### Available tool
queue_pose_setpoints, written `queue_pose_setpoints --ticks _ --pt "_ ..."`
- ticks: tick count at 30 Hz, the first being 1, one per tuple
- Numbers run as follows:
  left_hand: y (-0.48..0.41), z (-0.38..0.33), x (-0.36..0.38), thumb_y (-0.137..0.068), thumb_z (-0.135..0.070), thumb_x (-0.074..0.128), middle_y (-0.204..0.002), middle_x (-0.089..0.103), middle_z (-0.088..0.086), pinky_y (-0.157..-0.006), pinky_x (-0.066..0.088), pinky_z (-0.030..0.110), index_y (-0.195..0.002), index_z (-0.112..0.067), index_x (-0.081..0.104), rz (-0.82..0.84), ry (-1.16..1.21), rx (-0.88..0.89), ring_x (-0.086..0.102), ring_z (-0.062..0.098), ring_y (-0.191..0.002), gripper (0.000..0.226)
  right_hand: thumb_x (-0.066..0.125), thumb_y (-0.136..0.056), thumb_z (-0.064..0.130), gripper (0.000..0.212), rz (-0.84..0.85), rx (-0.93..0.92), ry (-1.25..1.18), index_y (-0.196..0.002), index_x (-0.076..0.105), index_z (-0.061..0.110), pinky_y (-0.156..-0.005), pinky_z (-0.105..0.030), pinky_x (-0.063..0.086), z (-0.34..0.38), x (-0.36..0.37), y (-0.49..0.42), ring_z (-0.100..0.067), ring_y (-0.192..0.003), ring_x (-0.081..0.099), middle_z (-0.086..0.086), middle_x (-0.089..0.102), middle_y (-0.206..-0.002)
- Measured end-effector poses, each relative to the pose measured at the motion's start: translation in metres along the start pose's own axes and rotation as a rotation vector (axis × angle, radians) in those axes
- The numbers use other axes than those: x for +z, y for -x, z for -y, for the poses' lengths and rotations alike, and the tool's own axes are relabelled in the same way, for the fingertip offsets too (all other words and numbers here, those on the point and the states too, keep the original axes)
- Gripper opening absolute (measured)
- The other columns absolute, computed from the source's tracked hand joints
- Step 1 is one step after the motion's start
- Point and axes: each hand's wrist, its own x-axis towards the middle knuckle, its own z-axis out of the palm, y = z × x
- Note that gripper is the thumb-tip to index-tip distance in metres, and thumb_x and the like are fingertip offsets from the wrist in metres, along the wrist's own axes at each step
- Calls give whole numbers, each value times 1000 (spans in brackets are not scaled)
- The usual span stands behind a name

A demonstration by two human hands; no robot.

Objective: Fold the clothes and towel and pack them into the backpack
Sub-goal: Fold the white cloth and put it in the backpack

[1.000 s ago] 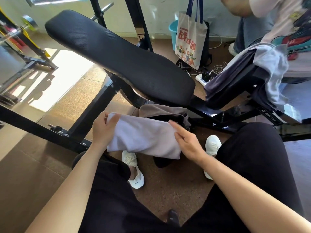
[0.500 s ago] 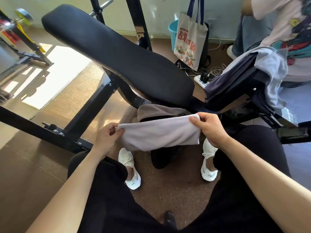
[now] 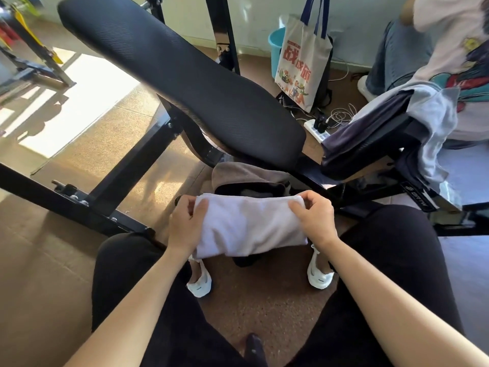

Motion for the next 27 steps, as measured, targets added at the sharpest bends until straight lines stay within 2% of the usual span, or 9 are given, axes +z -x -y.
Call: queue_pose_setpoints --ticks 3,5,7,11,15,19,23,25,27 --pt "23 -14 18 -100 -26 61 -74 54 -3 -58 34 12 -89 -15 55 5 -21 55 48 4 -64 17 70 -88 22 6 67 15 -56 -83 72 19 -69 -33 50 4 6 7 -12 -70 62 0 71 -72" --pt "35 -18 30 -100 -26 62 -74 54 -2 -59 36 8 -87 -16 54 38 -12 102 50 3 -64 18 70 -88 19 6 127 16 -103 -83 72 19 -70 -34 51 7 10 13 -12 -72 63 -3 72 -75" --pt "41 -17 40 -99 -28 64 -73 55 -2 -61 39 10 -86 -19 53 89 19 130 51 3 -66 19 69 -91 15 7 195 10 -161 -86 73 17 -69 -31 49 10 15 19 -9 -70 61 -3 72 -75" --pt "48 -16 53 -97 -33 67 -77 57 -2 -61 44 20 -92 -19 55 230 89 183 54 9 -68 19 61 -99 11 13 364 -60 -199 -102 72 16 -65 -23 46 16 22 32 -2 -68 59 16 65 -69" --pt "53 -21 56 -97 -30 68 -85 62 -7 -66 45 16 -101 -17 59 306 127 224 59 6 -76 15 52 -103 16 22 517 -47 -288 -112 72 21 -84 -36 57 21 22 39 -22 -99 70 -5 73 -103" --pt "51 -20 50 -95 -16 68 -99 69 -5 -77 50 17 -118 -13 67 459 202 317 65 10 -90 23 72 -94 27 24 555 -88 -268 -117 68 20 -85 -29 58 24 15 39 -14 -98 71 -1 73 -104" --pt "50 -21 43 -85 -3 57 -115 74 -4 -98 51 25 -120 -14 73 618 347 222 65 17 -116 40 85 -82 17 32 528 -165 -189 -110 70 17 -81 -25 56 18 12 36 -8 -91 68 2 73 -97" --pt "48 -20 41 -82 -1 57 -106 76 -1 -93 53 29 -111 -16 77 514 389 197 68 17 -108 38 79 -84 5 26 562 -156 -238 -107 71 13 -77 -24 55 19 8 34 -8 -88 68 1 72 -95" --pt "43 -15 39 -81 -9 62 -96 72 1 -83 52 31 -105 -19 75 291 341 160 66 17 -95 29 74 -85 -4 25 607 -107 -323 -106 71 9 -75 -25 54 21 1 31 -11 -87 67 -2 70 -95"
